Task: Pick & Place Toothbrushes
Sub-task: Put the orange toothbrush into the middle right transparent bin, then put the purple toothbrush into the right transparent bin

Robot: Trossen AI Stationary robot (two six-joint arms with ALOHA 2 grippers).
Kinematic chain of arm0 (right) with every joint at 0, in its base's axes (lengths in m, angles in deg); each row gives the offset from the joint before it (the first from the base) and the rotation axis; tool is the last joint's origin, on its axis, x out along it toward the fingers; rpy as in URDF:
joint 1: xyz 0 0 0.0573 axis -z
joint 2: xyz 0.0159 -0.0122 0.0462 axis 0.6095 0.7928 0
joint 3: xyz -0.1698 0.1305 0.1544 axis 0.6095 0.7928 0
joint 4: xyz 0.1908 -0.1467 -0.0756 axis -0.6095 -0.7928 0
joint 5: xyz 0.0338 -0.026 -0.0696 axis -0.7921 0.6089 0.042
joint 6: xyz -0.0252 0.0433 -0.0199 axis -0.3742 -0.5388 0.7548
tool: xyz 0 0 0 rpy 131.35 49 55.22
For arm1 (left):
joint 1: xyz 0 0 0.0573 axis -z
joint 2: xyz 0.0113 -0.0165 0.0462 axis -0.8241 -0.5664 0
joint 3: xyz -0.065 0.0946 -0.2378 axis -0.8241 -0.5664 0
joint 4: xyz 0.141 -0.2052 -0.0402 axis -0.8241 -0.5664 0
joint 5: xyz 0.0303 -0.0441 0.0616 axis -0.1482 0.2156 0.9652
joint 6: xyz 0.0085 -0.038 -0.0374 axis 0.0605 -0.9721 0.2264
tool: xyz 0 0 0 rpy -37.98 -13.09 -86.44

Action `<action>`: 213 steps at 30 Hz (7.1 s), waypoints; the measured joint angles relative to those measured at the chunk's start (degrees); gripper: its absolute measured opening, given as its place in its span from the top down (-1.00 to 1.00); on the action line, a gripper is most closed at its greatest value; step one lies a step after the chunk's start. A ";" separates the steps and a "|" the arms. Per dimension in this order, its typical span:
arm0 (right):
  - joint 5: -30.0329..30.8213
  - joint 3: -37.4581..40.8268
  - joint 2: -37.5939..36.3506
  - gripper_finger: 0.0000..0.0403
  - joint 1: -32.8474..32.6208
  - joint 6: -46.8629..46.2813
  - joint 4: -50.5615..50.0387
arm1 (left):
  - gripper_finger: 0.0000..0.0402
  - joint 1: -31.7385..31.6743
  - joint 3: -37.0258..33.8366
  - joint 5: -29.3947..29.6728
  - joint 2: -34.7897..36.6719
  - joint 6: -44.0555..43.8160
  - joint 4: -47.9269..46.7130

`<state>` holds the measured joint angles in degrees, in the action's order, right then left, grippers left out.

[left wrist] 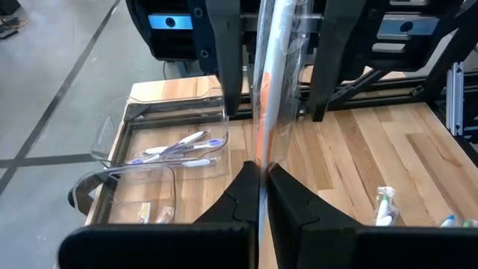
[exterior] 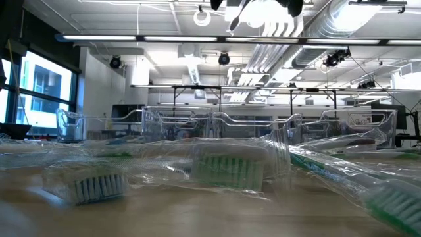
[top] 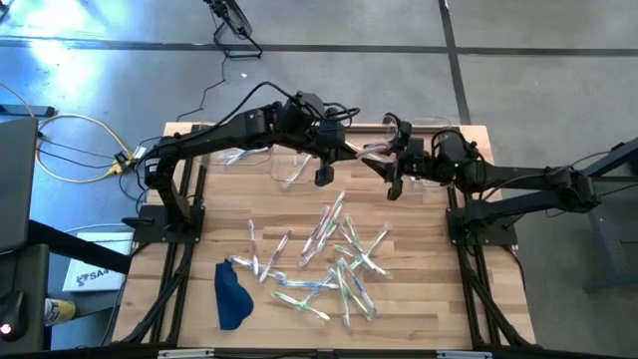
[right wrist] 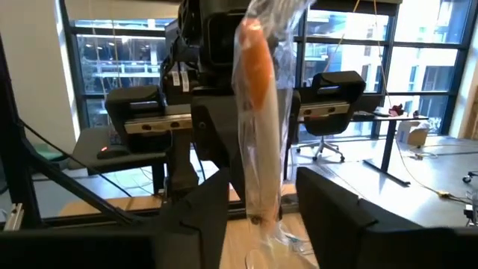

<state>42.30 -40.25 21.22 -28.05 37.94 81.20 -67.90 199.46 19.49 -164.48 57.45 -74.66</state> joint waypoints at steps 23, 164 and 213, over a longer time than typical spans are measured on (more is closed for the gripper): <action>0.13 0.00 0.05 0.92 0.00 0.02 -1.59 | 0.98 0.02 -0.02 0.11 -0.04 -0.04 -0.89; 6.18 -23.26 37.99 0.68 22.84 12.92 -49.35 | 0.08 4.55 -49.77 3.47 34.21 10.88 49.91; -1.68 -19.19 9.49 0.99 3.37 1.34 -39.03 | 0.08 4.56 -49.77 6.25 34.16 10.39 48.32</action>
<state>40.62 -59.43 30.71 -24.69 39.29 42.17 -63.34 149.69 25.74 -130.32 67.85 -26.34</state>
